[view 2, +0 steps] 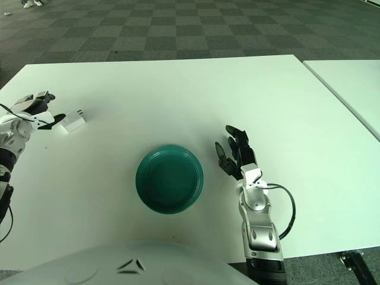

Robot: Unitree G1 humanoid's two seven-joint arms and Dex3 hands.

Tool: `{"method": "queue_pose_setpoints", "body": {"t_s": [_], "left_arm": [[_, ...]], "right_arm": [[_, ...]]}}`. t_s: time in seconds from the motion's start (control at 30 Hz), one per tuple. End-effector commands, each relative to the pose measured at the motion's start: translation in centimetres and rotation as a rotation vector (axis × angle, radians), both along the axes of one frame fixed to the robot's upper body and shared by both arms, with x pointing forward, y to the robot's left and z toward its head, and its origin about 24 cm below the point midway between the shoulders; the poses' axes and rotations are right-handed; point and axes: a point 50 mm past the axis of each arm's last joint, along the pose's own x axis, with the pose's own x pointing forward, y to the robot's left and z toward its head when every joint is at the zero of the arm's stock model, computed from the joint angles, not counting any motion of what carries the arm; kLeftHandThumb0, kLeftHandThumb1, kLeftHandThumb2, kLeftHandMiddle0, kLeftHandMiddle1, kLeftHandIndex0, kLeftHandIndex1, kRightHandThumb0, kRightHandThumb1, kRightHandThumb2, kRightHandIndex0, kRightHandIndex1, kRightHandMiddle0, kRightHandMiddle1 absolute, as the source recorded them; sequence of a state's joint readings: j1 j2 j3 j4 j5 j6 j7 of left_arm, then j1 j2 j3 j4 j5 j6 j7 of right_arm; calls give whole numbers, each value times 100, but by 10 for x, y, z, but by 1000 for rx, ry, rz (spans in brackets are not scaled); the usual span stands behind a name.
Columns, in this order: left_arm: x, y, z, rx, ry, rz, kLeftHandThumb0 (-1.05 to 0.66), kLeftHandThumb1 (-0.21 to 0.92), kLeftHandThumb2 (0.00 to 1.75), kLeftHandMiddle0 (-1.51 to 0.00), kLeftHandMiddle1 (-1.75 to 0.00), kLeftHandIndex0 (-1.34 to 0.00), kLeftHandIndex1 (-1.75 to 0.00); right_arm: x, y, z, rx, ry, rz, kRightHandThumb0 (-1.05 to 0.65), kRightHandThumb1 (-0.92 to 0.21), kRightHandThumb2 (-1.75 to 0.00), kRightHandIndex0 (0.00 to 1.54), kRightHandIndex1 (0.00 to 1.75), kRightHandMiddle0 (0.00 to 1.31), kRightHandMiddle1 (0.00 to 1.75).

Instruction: Put the charger into the plate.

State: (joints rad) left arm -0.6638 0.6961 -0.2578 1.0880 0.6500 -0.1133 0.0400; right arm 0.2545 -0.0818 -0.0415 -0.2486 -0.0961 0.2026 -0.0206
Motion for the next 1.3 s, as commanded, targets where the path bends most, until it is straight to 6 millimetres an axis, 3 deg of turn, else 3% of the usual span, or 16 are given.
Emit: {"method": "queue_pose_setpoints", "body": {"t_s": [0.0, 0.8, 1.27], "left_arm": [[6, -4, 4, 1, -18, -2, -105, 92, 81, -15, -3, 0, -74], [13, -17, -6, -39, 25, 25, -105, 92, 84, -17, -2, 0, -72], [8, -19, -16, -81, 45, 11, -105, 92, 82, -23, -3, 0, -83]], "right_arm": [[-6, -1, -19, 14, 111, -11, -68, -92, -57, 31, 1, 0, 63], [-5, 0, -20, 14, 112, -10, -68, -92, -57, 31, 1, 0, 63], [-6, 0, -20, 14, 112, -11, -68, -92, -57, 31, 1, 0, 63]]}}
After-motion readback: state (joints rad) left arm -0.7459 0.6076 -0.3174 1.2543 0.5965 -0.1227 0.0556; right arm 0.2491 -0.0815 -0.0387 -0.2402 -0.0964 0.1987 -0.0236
